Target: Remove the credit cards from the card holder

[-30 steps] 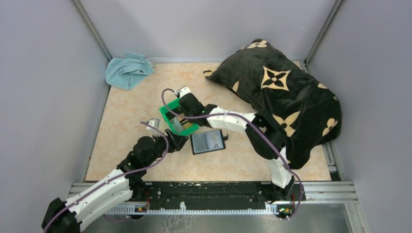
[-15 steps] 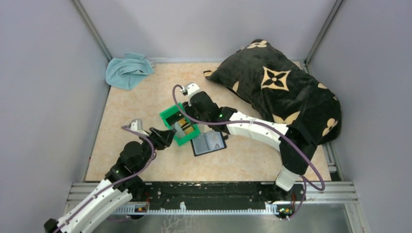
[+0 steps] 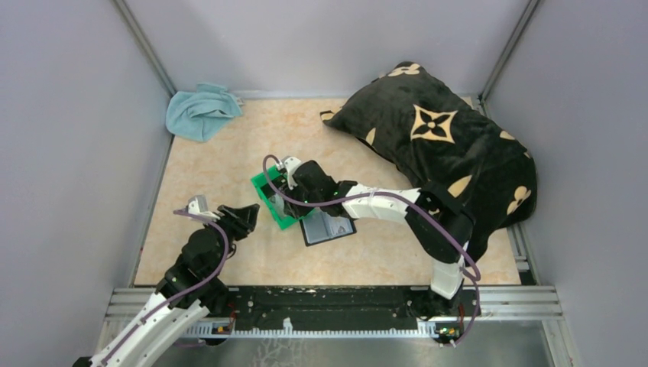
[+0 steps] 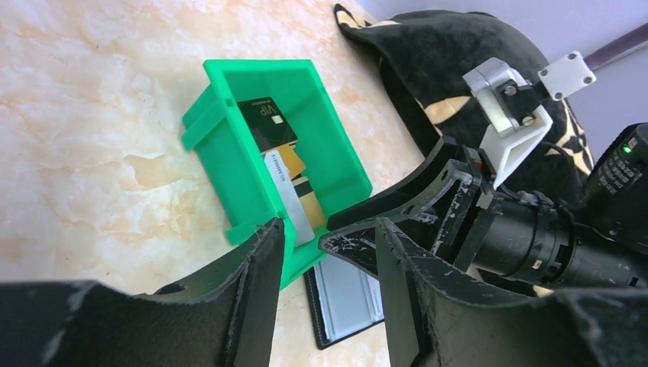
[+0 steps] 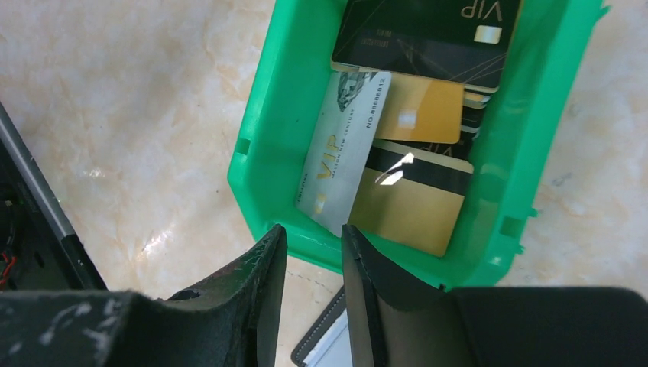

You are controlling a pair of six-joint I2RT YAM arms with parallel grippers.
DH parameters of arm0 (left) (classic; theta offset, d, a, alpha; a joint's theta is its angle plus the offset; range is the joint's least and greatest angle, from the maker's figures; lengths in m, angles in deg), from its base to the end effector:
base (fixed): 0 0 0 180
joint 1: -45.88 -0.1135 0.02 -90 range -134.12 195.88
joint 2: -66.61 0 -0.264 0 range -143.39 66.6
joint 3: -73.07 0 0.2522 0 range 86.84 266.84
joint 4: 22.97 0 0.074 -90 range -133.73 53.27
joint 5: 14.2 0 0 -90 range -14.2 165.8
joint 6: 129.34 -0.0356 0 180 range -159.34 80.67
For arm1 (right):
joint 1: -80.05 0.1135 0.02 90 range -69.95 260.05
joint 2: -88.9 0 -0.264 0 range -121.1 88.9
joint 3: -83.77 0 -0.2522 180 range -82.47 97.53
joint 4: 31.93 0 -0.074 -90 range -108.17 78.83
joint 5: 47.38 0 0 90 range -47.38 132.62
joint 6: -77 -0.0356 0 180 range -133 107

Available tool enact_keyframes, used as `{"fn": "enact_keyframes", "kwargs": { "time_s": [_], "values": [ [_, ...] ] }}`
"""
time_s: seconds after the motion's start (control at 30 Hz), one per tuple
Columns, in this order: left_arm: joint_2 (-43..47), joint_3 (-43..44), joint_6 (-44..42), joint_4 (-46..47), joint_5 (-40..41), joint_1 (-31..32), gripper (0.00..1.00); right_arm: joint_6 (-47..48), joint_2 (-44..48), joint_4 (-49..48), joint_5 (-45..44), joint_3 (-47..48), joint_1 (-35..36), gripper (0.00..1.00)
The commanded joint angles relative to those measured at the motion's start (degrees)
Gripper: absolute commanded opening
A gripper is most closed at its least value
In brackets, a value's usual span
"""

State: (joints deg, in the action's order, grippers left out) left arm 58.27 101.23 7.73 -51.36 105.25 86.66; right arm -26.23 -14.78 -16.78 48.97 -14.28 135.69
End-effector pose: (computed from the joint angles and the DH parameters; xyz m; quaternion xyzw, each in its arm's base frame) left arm 0.0871 -0.0520 0.2217 -0.2058 0.7229 -0.2989 0.5880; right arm 0.2249 0.3359 0.2110 -0.3461 0.8237 0.2933 0.3402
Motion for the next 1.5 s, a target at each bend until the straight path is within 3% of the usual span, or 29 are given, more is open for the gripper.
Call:
{"fn": "enact_keyframes", "kwargs": {
  "time_s": [0.0,0.3,0.53,1.17,1.47],
  "values": [
    [0.0,1.8,0.5,-1.6,1.3,0.1,0.54,-1.5,-2.3,-6.7,4.6,0.4,0.1,0.33],
    [-0.8,1.8,0.2,-1.6,0.3,0.1,0.55,-1.2,-5.9,-7.1,3.9,1.9,0.0,0.3],
    [-2.5,1.5,-0.4,-0.1,-0.2,0.1,0.55,-0.6,-2.7,-7.6,1.6,0.3,-0.2,0.29],
    [-7.8,0.6,-2.0,4.7,-4.5,0.1,0.6,3.4,-2.9,-5.3,-7.7,2.2,-0.5,0.36],
    [-8.6,0.5,-2.6,5.9,-5.5,0.1,0.62,1.7,-5.5,-7.9,1.3,2.2,-3.4,0.36]
  ]
}}
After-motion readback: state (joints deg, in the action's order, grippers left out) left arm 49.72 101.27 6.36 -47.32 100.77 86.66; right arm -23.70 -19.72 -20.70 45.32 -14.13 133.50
